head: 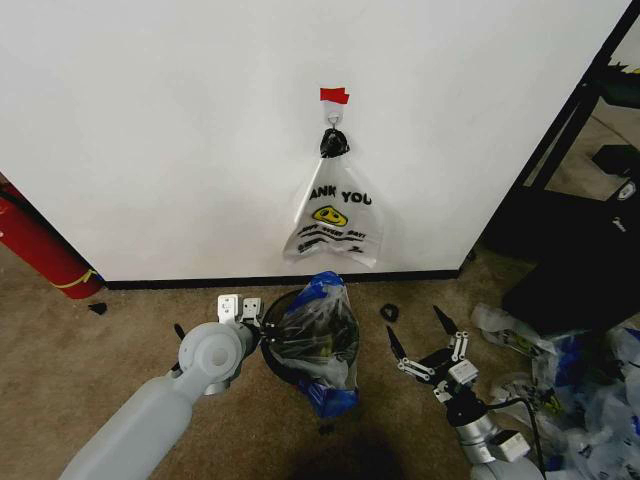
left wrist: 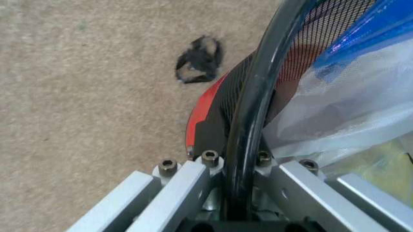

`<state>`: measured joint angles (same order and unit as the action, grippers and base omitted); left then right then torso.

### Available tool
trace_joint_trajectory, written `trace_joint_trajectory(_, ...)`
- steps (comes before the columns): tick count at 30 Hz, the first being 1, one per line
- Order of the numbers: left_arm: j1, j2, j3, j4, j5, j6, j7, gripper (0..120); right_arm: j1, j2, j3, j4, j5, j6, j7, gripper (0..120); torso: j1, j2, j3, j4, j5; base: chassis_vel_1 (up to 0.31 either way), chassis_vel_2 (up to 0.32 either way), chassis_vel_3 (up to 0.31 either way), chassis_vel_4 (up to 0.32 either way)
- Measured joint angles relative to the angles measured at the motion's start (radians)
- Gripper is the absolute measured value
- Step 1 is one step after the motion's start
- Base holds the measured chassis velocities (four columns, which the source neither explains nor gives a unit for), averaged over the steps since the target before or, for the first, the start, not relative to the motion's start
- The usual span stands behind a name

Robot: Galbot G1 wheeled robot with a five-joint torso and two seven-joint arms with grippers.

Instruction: Pick up the garbage bag from the wall and place it over the trash bin.

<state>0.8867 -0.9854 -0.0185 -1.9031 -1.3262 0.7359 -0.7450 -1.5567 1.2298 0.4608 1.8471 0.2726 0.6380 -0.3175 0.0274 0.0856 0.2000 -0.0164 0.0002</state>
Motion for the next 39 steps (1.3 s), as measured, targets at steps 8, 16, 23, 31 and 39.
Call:
trace_joint_trajectory(8, -0.019, -0.007, 0.000, -0.003, -0.017, -0.001, 0.008, 15, -0.024, 0.001, -0.009, 0.020, -0.019, -0.039, 0.007, 100, 0.000, 0.000, 0.000, -0.0002, -0.0002, 0.000, 0.000, 0.000, 0.000)
trace_joint_trajectory(16, 0.000, -0.001, -0.025, -0.038, -0.013, -0.001, 0.009, 39, -0.027, 0.001, -0.013, 0.016, -0.029, -0.032, 0.004, 100, 0.000, 0.000, 0.000, -0.0001, -0.0001, 0.000, 0.000, 0.000, 0.000)
trace_joint_trajectory(23, 0.075, 0.012, -0.106, -0.153, 0.189, -0.051, 0.145, 63, -0.024, -0.003, -0.030, -0.014, -0.030, -0.030, 0.004, 100, 0.000, 0.000, 0.000, 0.0001, -0.0002, 0.000, 0.000, 0.000, 0.000)
trace_joint_trajectory(31, 0.359, -0.072, -0.224, -0.277, 0.757, -0.532, 0.572, 93, -0.053, 0.007, -0.059, -0.028, -0.023, -0.060, 0.011, 100, 0.000, 0.000, 0.000, 0.0003, 0.0001, 0.000, 0.000, 0.000, 0.000)
trace_joint_trajectory(39, 0.493, -0.192, -0.307, -0.242, 1.023, -0.881, 0.782, 100, -0.061, -0.003, -0.054, 0.039, -0.029, -0.108, 0.075, 100, 0.000, 0.000, 0.000, -0.0001, -0.0001, 0.000, 0.000, 0.000, 0.000)
